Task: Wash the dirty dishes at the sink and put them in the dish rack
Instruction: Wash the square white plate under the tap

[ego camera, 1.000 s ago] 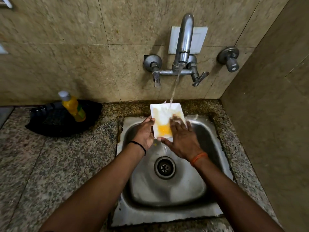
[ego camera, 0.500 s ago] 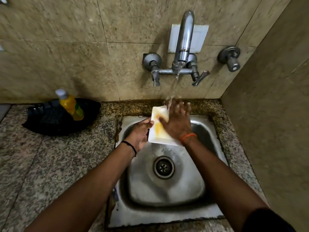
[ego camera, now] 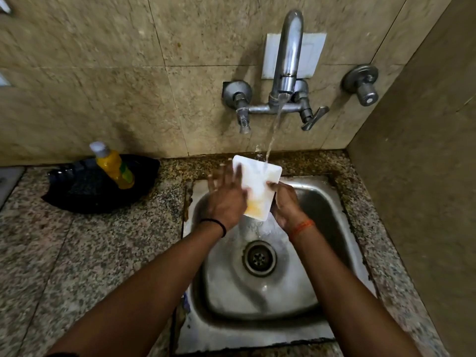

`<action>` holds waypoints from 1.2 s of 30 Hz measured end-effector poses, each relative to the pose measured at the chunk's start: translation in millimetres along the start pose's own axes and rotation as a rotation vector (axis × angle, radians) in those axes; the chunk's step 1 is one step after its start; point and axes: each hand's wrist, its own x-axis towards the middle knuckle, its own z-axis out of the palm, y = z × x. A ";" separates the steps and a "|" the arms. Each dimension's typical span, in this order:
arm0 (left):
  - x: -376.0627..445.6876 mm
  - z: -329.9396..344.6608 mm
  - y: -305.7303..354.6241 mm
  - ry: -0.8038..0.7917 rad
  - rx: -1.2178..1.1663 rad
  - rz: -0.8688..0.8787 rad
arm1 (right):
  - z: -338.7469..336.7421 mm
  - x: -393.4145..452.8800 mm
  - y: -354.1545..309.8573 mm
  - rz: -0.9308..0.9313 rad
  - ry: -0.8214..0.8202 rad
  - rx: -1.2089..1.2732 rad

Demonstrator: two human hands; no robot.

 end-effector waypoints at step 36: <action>16.6 -47.0 54.7 -0.013 -1.495 -0.367 | 0.2 15.5 -11.0 -0.007 -0.050 0.212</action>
